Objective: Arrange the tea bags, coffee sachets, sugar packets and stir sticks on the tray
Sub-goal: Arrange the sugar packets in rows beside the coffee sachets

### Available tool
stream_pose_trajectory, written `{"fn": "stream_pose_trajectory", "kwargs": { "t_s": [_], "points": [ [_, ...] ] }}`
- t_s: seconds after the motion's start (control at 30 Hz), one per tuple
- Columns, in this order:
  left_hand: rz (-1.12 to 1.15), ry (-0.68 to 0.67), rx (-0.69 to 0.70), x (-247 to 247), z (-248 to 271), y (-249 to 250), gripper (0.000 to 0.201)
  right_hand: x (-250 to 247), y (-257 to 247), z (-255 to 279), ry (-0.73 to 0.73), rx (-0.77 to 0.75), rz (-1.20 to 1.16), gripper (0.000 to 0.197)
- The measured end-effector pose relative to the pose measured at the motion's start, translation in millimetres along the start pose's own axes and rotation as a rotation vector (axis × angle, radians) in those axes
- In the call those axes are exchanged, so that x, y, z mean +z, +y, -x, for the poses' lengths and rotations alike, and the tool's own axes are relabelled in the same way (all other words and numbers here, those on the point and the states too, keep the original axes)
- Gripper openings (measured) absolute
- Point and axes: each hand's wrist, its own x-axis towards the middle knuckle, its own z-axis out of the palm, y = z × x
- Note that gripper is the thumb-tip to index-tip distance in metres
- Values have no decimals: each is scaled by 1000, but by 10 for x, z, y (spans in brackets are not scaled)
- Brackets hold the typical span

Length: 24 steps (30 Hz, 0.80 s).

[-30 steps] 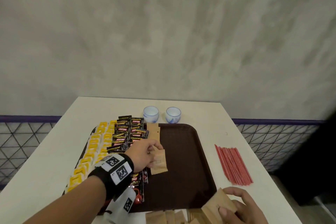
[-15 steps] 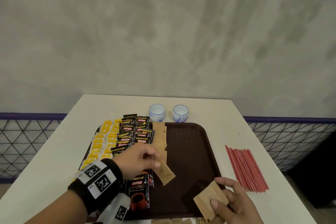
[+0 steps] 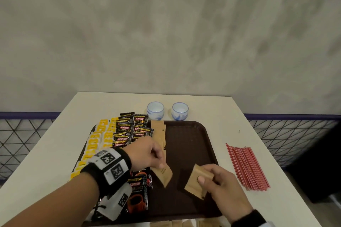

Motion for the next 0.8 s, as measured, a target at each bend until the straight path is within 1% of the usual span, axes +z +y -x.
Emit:
{"fn": "stream_pose_trajectory", "kwargs": {
  "t_s": [0.07,0.17,0.27,0.33,0.43,0.57,0.63,0.8],
  "points": [
    [-139,-31,-11,50,-99,31,17,73,-15,-99,-53,2,34,18],
    [-243,-40,33,83,-234,64,27,180,-23,-239,-94,23,90,26],
    [-319,-63,96,81,-348,61,31,262,-35,-362,-76,46,114,23],
    [-359,-89,132,73,-406,61,32,308,-40,-434,-48,70,113,22],
    [-385,-115,150,66,-438,27,32,385,-20,-535,-36,96,157,27],
    [-393,-123,157,51,-453,-77,32,515,-44,-646,-30,57,233,20],
    [-390,-128,159,31,-468,-98,33,588,-71,-664,-32,47,256,21],
    [-389,-63,170,-9,-464,-117,30,735,-125,-672,-66,47,270,19]
  ]
}}
